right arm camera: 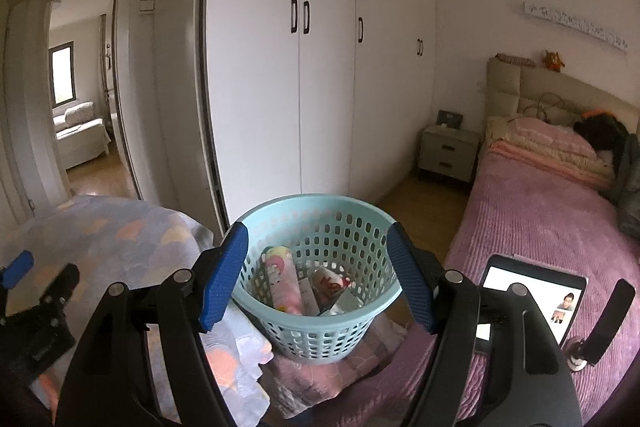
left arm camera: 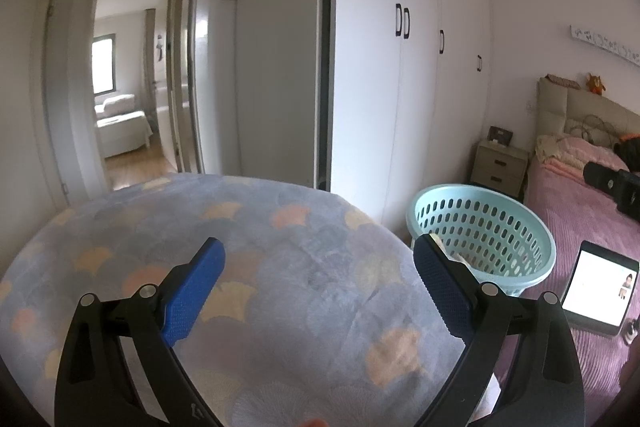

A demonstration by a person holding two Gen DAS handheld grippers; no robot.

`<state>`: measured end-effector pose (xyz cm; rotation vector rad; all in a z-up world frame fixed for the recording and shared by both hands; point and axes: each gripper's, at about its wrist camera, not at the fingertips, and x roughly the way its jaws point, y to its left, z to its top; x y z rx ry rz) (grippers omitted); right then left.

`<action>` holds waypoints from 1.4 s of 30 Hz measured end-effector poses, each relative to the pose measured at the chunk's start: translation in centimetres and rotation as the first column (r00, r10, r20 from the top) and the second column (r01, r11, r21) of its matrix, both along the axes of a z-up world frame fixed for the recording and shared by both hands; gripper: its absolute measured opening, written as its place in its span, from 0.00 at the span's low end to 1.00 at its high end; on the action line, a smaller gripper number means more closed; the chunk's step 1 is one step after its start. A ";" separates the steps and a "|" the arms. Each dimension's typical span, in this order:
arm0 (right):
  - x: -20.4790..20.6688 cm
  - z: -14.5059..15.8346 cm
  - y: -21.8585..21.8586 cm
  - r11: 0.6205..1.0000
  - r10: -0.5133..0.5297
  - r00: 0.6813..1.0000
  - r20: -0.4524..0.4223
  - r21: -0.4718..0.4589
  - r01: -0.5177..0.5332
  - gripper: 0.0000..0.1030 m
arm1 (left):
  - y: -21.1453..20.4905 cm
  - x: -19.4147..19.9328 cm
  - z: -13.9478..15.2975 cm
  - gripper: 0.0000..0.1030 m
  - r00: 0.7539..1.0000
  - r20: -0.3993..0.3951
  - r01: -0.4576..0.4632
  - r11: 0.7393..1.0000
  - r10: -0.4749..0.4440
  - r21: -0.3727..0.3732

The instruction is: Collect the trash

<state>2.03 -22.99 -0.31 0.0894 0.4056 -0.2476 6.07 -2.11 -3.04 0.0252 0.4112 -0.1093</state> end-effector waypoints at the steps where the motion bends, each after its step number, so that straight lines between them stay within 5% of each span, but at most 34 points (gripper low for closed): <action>1: 0.1 0.2 -0.1 1.000 0.005 1.000 -0.004 0.012 -0.005 0.66 | -0.1 0.1 -0.1 0.90 1.000 -0.007 0.000 1.000 0.000 0.002; 17: 0.8 2.2 0.2 0.999 0.033 0.999 0.012 0.021 -0.033 0.66 | 0.1 -2.1 4.3 0.90 0.999 0.034 -0.032 0.999 0.031 0.016; 42: 3.5 3.4 2.6 0.996 0.089 0.996 0.021 0.009 -0.089 0.66 | 2.9 -1.9 6.2 0.90 0.990 0.048 -0.132 0.991 0.131 0.008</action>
